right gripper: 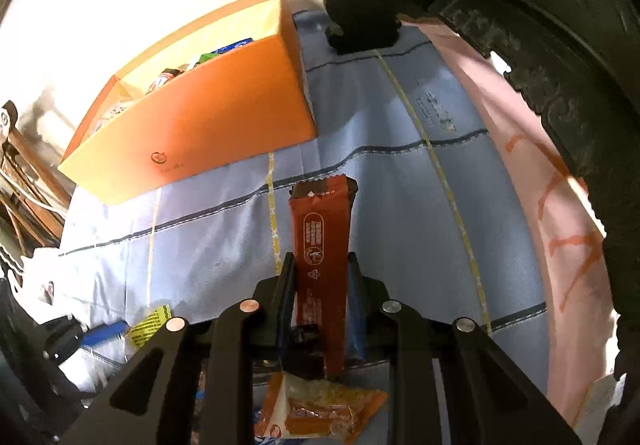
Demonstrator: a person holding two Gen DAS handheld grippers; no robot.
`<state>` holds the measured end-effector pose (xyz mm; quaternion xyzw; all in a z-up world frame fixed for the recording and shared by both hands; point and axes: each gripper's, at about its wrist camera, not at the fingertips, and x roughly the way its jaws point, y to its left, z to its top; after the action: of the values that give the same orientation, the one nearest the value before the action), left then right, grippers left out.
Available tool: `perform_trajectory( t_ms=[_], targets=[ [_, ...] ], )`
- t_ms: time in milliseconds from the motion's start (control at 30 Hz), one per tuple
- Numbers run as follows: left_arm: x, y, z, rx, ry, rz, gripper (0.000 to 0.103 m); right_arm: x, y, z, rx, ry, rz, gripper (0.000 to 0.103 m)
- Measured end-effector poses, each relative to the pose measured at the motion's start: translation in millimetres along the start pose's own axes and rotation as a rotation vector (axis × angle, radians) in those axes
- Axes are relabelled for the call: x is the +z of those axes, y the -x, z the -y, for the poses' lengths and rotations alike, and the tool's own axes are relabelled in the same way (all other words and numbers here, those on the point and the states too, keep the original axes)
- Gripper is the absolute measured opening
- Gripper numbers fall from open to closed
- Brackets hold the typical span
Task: Organize snacks
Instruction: 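Grasp the yellow seed bag with the left tool while the right tool grasps the red bar, then drop the yellow bag into the box with the left tool while the right tool drops the red bar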
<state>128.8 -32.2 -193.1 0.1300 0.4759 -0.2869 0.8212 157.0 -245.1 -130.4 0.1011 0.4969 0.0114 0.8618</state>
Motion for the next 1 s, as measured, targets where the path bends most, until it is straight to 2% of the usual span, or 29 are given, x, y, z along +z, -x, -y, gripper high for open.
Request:
perform_trajectory(
  t_ms=[33,133,200,233,267,367,433,567,600,633,667,767,800,833,867,900,933,1000],
  targets=[
    [-4.0,-4.6,8.1,0.044,-0.051,-0.003,0.098,1.9,-4.2,3.5,-0.001,-0.009,-0.006,0.024],
    [-11.1,-12.4,18.8,0.081,-0.153,-0.015,0.099,0.7,-9.6,7.4,0.007,-0.031,-0.015,0.024],
    [-10.8,-12.0,10.0,0.053,-0.135,-0.025,0.099,1.8,-11.9,6.9,0.008,-0.027,-0.016,0.024],
    [-9.3,-15.3,4.7,0.040,-0.112,-0.044,0.092,3.0,-13.3,7.6,0.007,-0.026,-0.016,0.024],
    [-8.9,-19.5,-0.5,0.019,-0.091,-0.076,0.073,2.9,-13.5,7.1,0.008,-0.029,-0.017,0.024],
    [-3.6,-14.3,-3.6,-0.007,-0.040,-0.102,0.050,1.8,-9.6,6.1,0.015,-0.029,-0.010,0.024],
    [-4.8,-4.7,-5.0,-0.008,-0.033,-0.084,0.041,2.4,-8.6,8.5,0.023,-0.040,-0.015,0.024],
    [-15.4,3.2,-11.7,0.005,0.016,-0.113,0.041,2.6,-4.2,9.1,0.037,-0.049,-0.011,0.024],
    [-17.1,2.6,-9.2,0.015,0.016,-0.106,0.048,2.2,-3.4,8.8,0.037,-0.044,-0.010,0.024],
    [-15.7,-2.0,-6.3,0.023,0.010,-0.111,0.087,1.6,-2.5,8.3,0.037,-0.038,-0.008,0.024],
    [-19.0,-4.9,-0.3,0.054,-0.005,-0.127,0.098,1.0,-2.4,8.4,0.038,-0.039,-0.008,0.024],
    [-25.5,-9.4,19.2,0.141,-0.117,-0.069,0.099,0.2,-4.1,11.1,0.049,-0.060,-0.015,0.024],
    [-25.2,-10.9,19.0,0.168,-0.124,-0.064,0.099,-0.1,-4.6,11.3,0.050,-0.063,-0.017,0.024],
    [-22.8,-15.9,12.5,0.168,-0.079,-0.087,0.098,-0.1,-4.9,11.3,0.050,-0.065,-0.018,0.024],
    [-21.3,-20.1,4.4,0.151,-0.019,-0.113,0.086,0.0,-4.6,11.3,0.052,-0.065,-0.019,0.024],
    [-19.6,-21.4,-4.0,0.114,0.048,-0.126,0.082,0.4,-3.9,11.6,0.054,-0.066,-0.018,0.024],
    [-17.1,-17.6,-7.5,0.149,0.072,-0.121,0.066,0.6,-2.6,11.7,0.059,-0.068,-0.016,0.024],
    [-14.9,-14.5,-5.7,0.166,0.060,-0.157,0.062,1.0,-1.0,12.7,0.066,-0.072,-0.016,0.024]
  ],
)
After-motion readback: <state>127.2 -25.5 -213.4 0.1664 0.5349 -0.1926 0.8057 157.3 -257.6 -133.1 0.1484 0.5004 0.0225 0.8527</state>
